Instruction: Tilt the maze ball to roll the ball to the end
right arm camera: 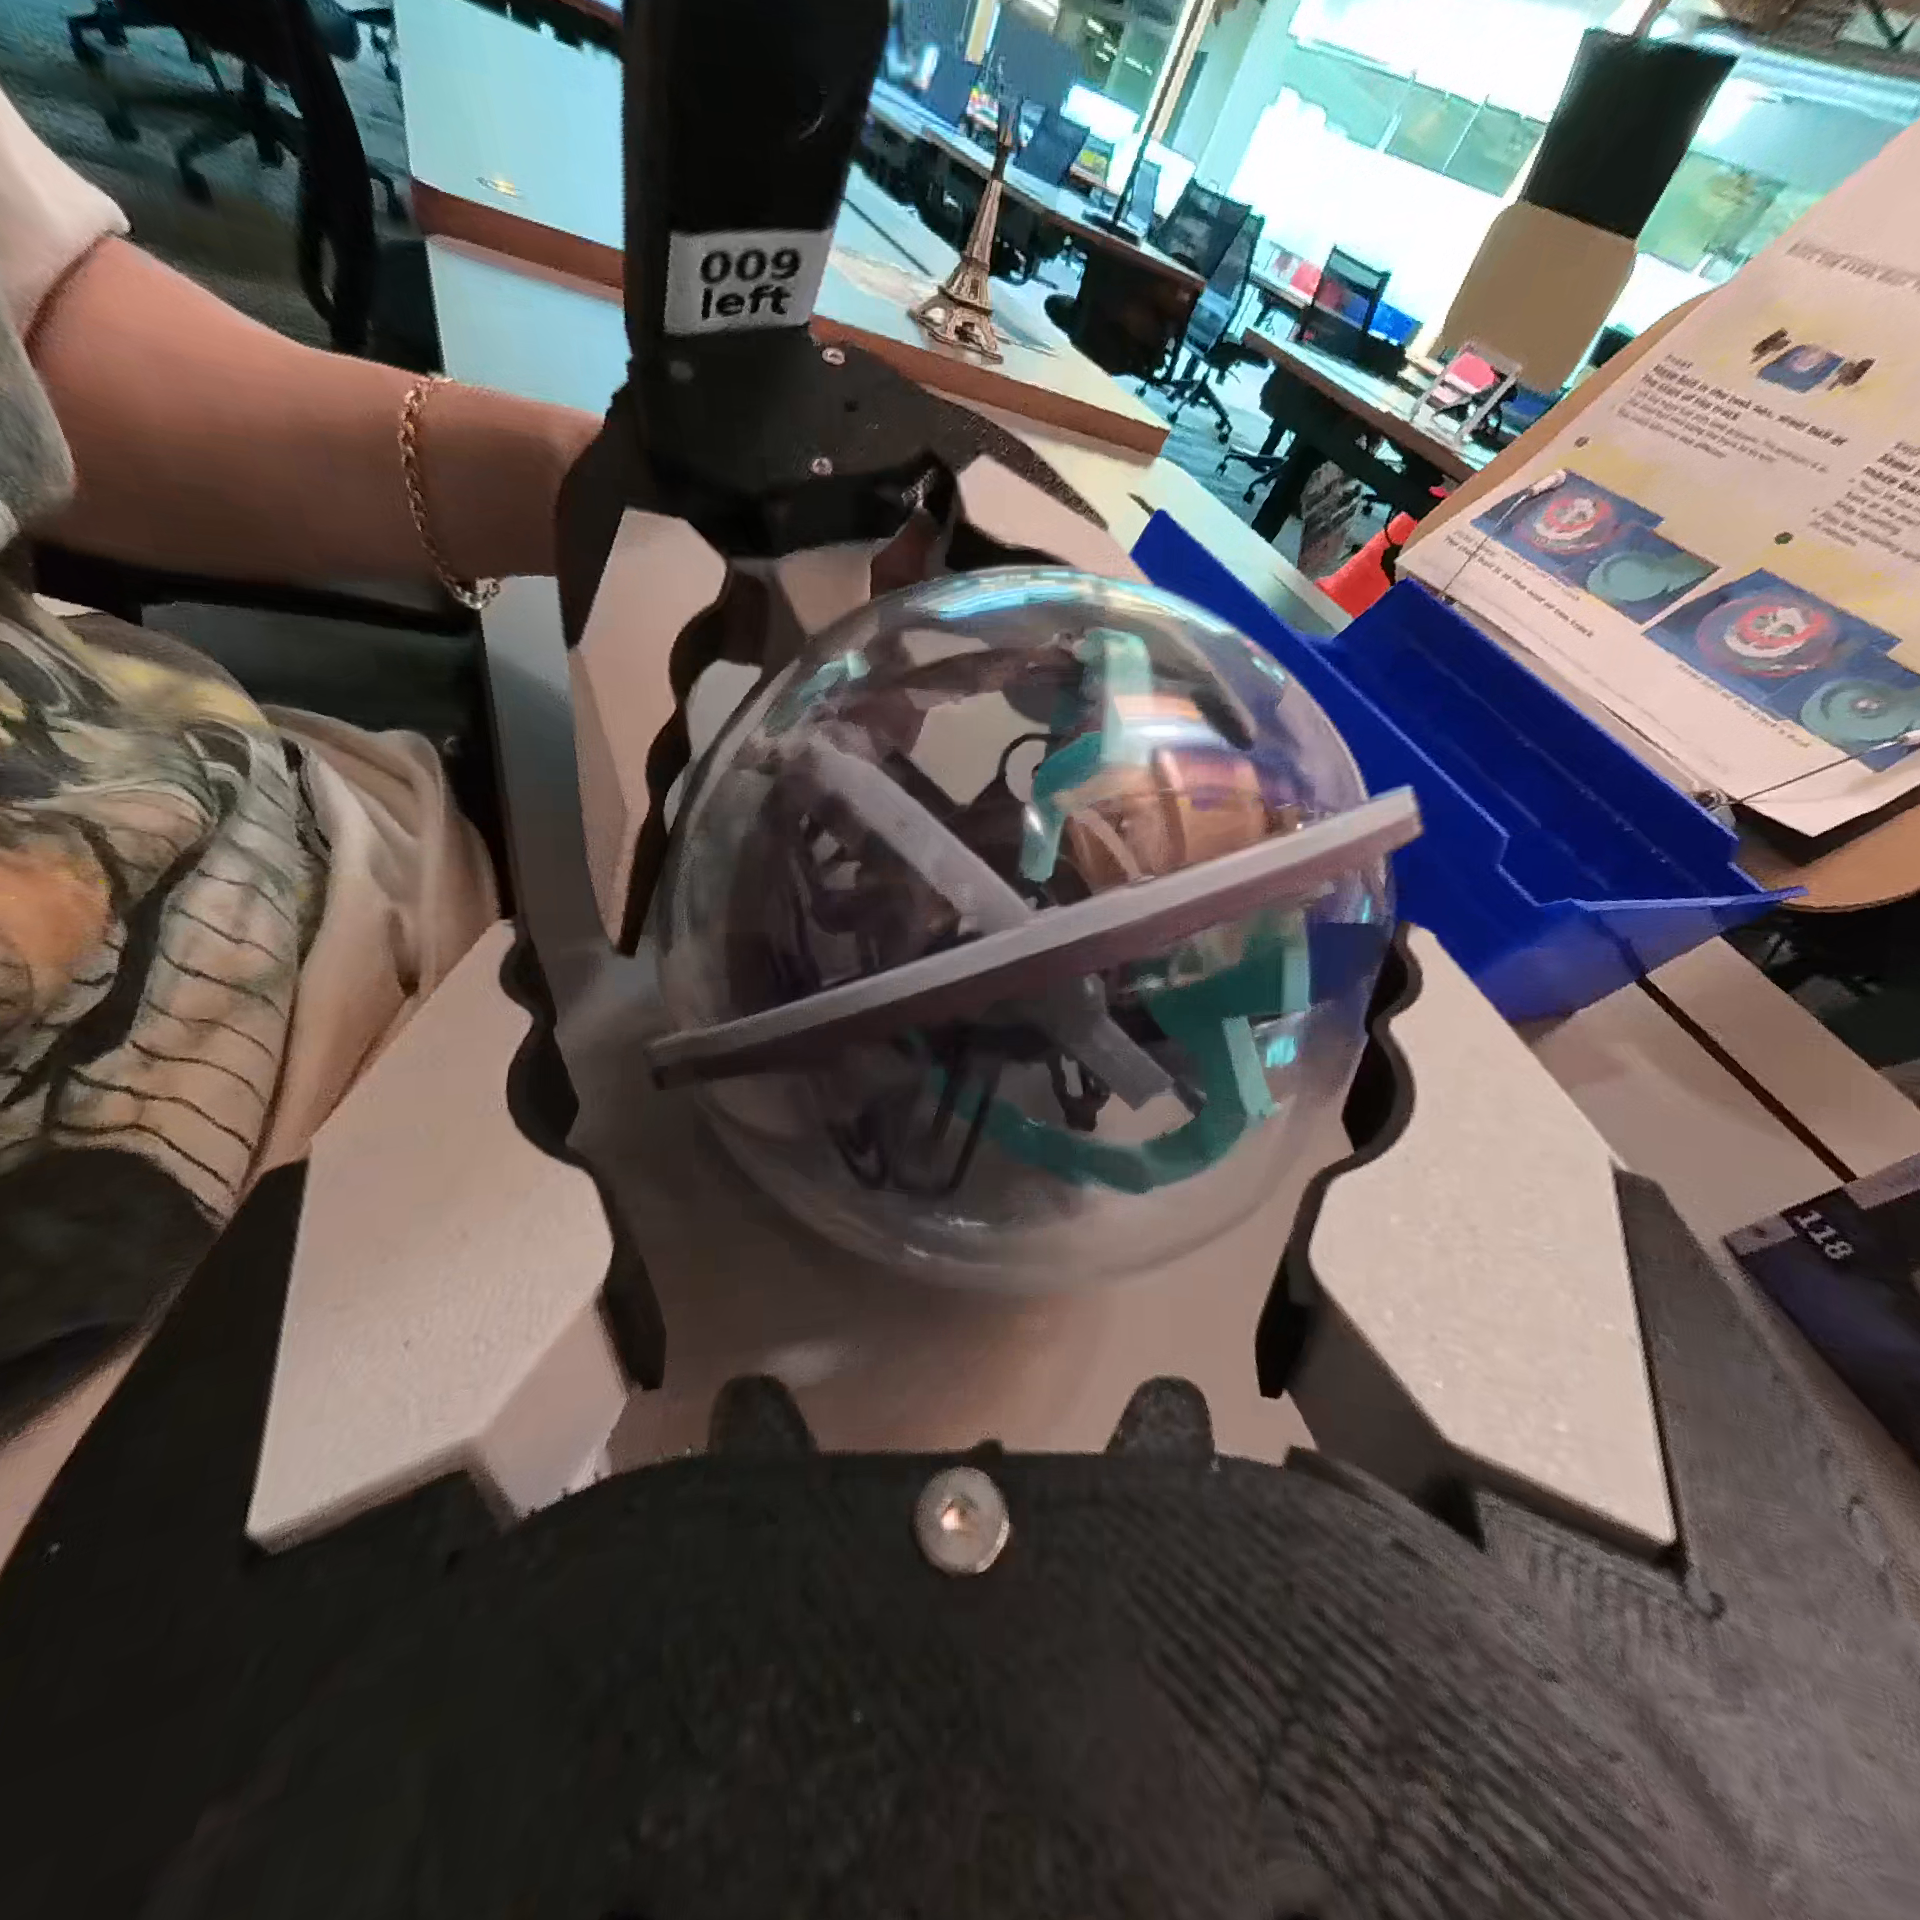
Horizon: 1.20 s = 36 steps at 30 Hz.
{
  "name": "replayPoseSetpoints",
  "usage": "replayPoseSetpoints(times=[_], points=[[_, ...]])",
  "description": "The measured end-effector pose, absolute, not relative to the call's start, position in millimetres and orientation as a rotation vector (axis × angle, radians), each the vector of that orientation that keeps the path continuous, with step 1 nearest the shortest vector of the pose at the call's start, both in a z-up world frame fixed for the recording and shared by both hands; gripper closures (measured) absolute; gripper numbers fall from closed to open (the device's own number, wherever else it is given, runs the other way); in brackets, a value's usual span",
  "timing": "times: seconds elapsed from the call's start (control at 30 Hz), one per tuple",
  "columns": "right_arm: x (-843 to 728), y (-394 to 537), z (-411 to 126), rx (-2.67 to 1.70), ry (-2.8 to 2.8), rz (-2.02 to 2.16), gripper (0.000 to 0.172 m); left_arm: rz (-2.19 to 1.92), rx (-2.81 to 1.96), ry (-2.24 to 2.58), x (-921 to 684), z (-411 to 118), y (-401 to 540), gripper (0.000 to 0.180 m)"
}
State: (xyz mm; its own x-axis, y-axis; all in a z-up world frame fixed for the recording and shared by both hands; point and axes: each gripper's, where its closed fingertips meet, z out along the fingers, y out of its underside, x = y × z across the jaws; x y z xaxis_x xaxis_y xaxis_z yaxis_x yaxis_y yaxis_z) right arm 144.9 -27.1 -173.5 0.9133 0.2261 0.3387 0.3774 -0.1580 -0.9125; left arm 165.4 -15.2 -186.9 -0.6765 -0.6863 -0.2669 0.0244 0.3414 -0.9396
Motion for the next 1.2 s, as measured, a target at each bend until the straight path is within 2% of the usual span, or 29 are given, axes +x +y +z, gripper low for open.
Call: replayPoseSetpoints(times=[0.27, 0.4, 0.5, 0.57, 0.63, 0.8, 0.9, 0.93, 1.2], points=[[157, -29, -193, -1.838, -0.471, -0.264, 0.021, -1.339, -0.523, 1.943, 166, -191, -16, 0.023], [158, -34, -172, -1.752, -0.421, -0.168, 0.03, -1.327, -0.512, 1.96, 166, -191, -16, 0.023], [167, -35, -150, -1.666, -0.356, -0.087, 0.029, -1.325, -0.509, 1.962, 166, -191, -17, 0.023], [167, -34, -151, -1.678, -0.333, 0.043, 0.031, -1.323, -0.501, 1.963, 167, -191, -19, 0.023], [166, -30, -160, -1.717, -0.351, 0.115, 0.041, -1.323, -0.505, 1.969, 167, -190, -19, 0.023], [168, -20, -190, -1.846, -0.426, 0.023, 0.019, -1.485, -0.649, 1.95, 168, -179, -19, 0.031], [163, -19, -191, -1.837, -0.422, 0.035, 0.019, -1.622, -0.802, 1.935, 170, -174, -17, 0.03], [162, -18, -193, -1.841, -0.429, 0.02, 0.019, -1.62, -0.845, 1.947, 172, -178, -16, 0.023], [165, -18, -202, -1.872, -0.404, -0.11, 0.017, -1.55, -0.972, 1.982, 171, -187, -15, 0.023]])
